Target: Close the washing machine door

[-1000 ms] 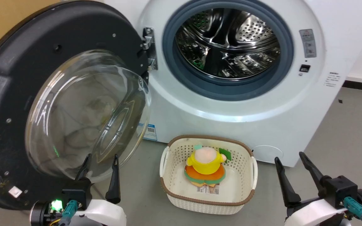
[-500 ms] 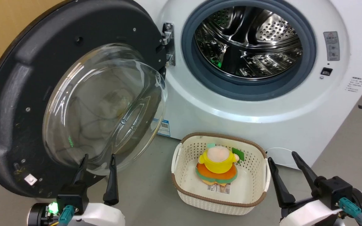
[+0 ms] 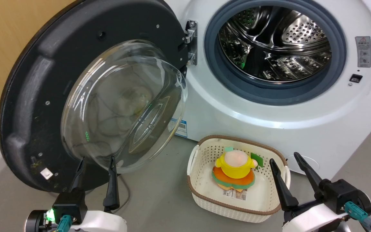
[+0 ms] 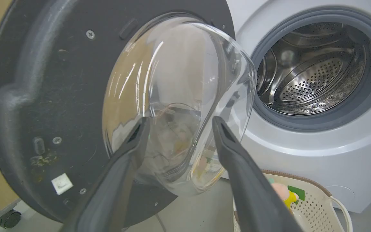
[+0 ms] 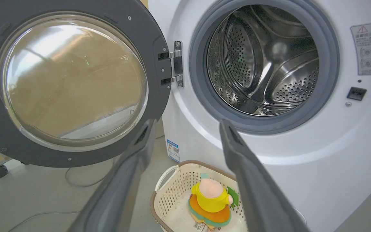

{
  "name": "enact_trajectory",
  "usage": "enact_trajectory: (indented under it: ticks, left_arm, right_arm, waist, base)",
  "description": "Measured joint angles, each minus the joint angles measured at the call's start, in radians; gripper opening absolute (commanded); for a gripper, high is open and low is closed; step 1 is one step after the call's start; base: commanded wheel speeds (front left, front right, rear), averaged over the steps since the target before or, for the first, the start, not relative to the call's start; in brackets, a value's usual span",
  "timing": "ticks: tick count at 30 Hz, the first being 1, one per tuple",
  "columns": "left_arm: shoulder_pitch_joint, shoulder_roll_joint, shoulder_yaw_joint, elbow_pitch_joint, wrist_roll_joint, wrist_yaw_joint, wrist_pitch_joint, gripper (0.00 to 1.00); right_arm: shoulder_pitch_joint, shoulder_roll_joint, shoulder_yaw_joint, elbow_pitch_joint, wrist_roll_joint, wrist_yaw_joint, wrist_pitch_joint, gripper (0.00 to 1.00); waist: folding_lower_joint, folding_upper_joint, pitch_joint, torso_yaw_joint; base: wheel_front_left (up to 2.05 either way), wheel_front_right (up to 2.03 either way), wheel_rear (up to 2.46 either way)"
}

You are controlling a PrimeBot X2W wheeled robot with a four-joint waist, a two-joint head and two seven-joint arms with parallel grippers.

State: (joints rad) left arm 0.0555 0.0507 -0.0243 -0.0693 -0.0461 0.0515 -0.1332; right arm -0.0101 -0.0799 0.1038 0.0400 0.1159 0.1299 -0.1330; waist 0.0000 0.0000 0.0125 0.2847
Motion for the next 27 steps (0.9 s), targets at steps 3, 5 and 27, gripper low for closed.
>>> enact_trajectory:
  ticks: [3, 5, 27]
  left_arm:
    - [0.005, 0.0, -0.001, -0.007, -0.001, 0.003, -0.003, 1.0]
    - [0.006, 0.0, -0.001, -0.011, -0.002, 0.008, -0.009, 1.0]
    - [0.034, 0.0, -0.001, -0.063, -0.019, 0.044, -0.053, 1.0]
  right_arm:
    - [0.0, -0.001, 0.007, 0.002, 0.009, 0.0, -0.003, 1.0]
    - [-0.002, -0.002, 0.012, 0.004, 0.01, 0.0, -0.01, 1.0]
    - [-0.05, -0.021, 0.081, 0.027, 0.064, 0.0, -0.054, 1.0]
  waist:
    - [0.0, 0.0, 0.001, 0.013]
    - [0.0, 0.0, 0.002, 0.022]
    - [0.0, 0.0, 0.017, 0.12]
  base:
    - [0.0, 0.0, 0.0]
    - [0.0, 0.0, 0.0]
    - [-0.01, -0.01, -0.01]
